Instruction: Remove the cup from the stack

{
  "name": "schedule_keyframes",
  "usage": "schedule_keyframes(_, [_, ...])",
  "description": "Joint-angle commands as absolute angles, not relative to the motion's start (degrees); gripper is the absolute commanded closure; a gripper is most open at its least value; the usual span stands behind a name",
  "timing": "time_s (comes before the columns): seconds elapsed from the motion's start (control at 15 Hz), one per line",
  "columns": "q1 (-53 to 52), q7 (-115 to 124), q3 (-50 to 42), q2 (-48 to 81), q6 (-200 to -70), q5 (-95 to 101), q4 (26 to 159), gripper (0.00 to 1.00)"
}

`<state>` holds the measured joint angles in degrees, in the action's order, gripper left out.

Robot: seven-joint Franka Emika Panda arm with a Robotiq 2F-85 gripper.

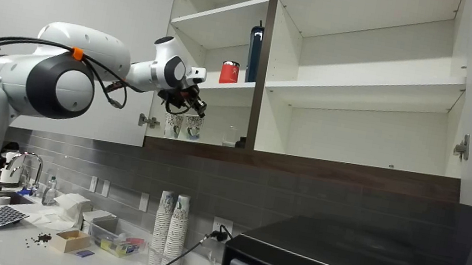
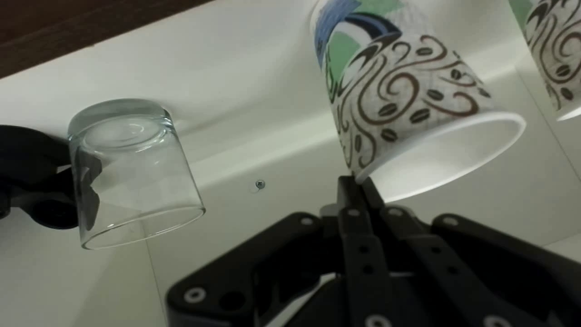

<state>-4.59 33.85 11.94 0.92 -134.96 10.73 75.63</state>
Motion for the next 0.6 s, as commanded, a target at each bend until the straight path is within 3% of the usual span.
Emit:
schedule_keyframes(0.0, [-5.39,32.9,12.12,4.51,-130.05,12.54,70.03,0.72])
schedule_keyframes(0.07, [-5.6,33.09,12.12,5.21,-129.31,12.87,68.73,0.71])
schedule_keyframes(0.53, [-5.42,35.55,12.41,6.1,-126.46,9.24,66.34,0.2])
